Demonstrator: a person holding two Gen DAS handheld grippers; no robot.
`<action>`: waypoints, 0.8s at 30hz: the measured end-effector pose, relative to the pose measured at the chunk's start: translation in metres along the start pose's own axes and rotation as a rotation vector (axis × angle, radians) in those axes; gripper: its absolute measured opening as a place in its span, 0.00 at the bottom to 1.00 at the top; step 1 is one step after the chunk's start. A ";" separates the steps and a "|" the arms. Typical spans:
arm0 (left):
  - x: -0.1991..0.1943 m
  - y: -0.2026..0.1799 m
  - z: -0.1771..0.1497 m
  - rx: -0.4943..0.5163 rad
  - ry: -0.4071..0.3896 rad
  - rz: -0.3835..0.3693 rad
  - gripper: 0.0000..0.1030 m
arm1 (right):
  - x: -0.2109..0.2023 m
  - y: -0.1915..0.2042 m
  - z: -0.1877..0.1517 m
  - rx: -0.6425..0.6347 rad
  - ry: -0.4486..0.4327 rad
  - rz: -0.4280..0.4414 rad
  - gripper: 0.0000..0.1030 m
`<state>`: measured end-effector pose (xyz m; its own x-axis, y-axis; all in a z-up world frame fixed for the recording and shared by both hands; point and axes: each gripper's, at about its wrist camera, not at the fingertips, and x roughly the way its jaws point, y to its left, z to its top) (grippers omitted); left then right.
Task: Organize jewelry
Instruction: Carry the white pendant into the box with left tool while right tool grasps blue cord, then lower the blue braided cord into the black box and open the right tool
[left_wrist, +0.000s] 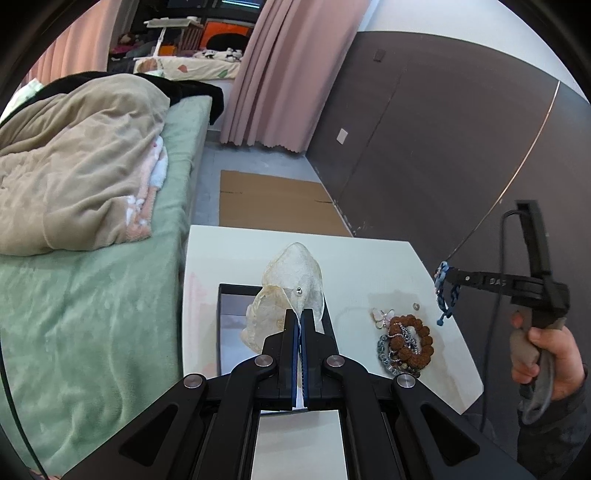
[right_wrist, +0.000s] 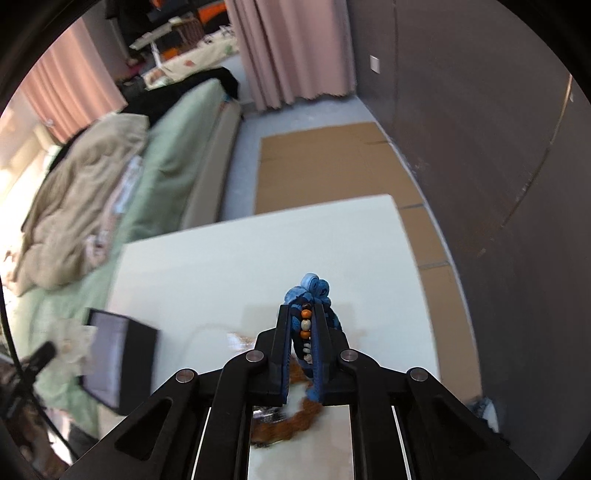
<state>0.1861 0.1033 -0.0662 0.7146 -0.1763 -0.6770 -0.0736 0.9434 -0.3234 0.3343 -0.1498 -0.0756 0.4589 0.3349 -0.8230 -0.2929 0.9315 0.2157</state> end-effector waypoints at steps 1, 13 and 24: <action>-0.003 0.001 0.000 -0.001 -0.005 0.001 0.00 | -0.005 0.008 0.000 -0.007 -0.008 0.022 0.11; -0.021 0.022 0.001 -0.026 -0.021 0.012 0.00 | -0.023 0.099 -0.004 -0.098 -0.038 0.213 0.11; -0.004 0.028 0.003 -0.100 0.024 -0.077 0.67 | -0.014 0.141 -0.011 -0.125 -0.007 0.298 0.11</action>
<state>0.1839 0.1312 -0.0705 0.7041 -0.2549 -0.6628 -0.0890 0.8943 -0.4385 0.2772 -0.0247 -0.0399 0.3432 0.5916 -0.7296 -0.5158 0.7678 0.3800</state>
